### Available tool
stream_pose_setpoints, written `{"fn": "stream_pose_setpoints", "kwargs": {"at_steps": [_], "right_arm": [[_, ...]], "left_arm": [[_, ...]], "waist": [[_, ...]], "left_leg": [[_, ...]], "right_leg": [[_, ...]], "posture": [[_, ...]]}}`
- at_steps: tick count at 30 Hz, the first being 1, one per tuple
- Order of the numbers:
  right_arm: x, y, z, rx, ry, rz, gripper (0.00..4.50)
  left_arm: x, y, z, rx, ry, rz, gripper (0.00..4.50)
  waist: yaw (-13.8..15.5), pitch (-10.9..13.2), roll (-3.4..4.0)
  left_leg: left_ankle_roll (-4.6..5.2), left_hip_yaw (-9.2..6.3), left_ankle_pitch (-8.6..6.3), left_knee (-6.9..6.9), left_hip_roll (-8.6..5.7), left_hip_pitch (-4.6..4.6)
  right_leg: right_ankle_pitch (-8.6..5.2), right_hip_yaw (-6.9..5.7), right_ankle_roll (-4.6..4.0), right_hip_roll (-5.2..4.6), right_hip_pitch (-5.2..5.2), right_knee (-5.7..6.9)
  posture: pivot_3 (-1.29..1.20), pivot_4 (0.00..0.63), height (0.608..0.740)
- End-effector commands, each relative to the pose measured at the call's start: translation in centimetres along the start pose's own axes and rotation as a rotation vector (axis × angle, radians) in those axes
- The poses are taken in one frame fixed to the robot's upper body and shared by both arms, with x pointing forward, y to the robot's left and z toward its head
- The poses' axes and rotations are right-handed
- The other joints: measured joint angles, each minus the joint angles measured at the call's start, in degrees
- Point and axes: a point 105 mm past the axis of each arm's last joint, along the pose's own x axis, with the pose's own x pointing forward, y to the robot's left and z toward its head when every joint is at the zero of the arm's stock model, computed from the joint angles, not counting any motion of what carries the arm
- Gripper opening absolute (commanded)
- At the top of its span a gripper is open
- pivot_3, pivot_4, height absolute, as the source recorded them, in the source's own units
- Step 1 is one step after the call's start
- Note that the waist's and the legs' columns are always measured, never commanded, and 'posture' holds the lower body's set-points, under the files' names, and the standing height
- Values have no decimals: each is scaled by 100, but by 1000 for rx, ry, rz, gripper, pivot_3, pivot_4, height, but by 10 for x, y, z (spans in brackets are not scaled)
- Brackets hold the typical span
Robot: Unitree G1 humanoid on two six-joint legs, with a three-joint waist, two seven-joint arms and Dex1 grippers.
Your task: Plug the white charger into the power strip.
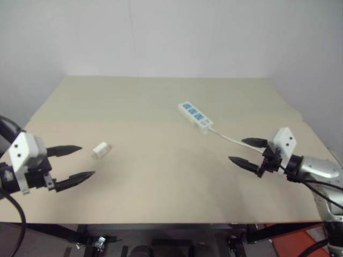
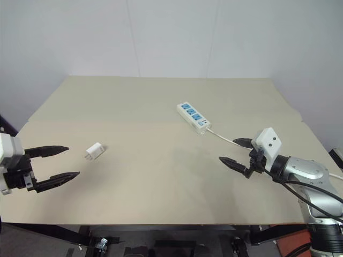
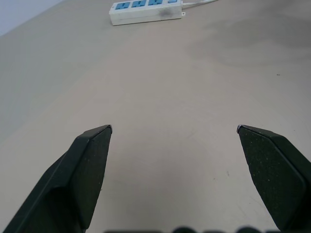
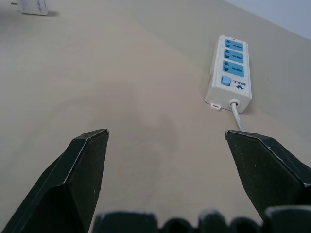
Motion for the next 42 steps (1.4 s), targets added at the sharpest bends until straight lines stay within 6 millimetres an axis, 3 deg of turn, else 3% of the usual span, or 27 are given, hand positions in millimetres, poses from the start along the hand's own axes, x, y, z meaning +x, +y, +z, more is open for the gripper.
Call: {"fn": "stream_pose_setpoints", "kwargs": {"at_steps": [1,13,18,22,29,42], "right_arm": [[-6,-5,12,-42,-23,-24,4489],[-4,-5,11,-40,-24,-31,4489],[16,-12,1,-26,-14,-84,4489],[38,-30,-11,10,7,-201,4489],[72,-57,-25,26,68,-328,4489],[103,-76,-38,56,145,-403,4489]], "left_arm": [[-5,1,12,33,-29,16,4500],[-3,1,14,31,-38,12,4500],[6,0,16,31,-62,-7,4500],[15,-1,21,33,-95,-30,4500],[50,-7,37,22,-184,-119,4500],[83,-11,45,53,-206,-190,4500]], "waist": [[0,0,0],[1,0,0],[-8,-1,-2],[-13,-1,-1],[-5,-1,-1],[-35,-1,-1]], "left_leg": [[0,0,0,0,0,0],[0,1,0,0,1,0],[0,3,0,1,1,5],[0,12,0,-2,2,12],[-1,19,0,-2,-3,9],[0,23,0,-6,0,4]], "right_leg": [[0,0,0,0,0,0],[0,1,0,0,0,0],[2,3,-4,2,2,1],[4,12,-7,6,2,2],[7,17,-8,4,-2,3],[8,26,-10,9,-12,4]], "posture": [[0,150,740],[0,150,740],[0,150,740],[0,150,740],[0,150,740],[0,150,740]]}}
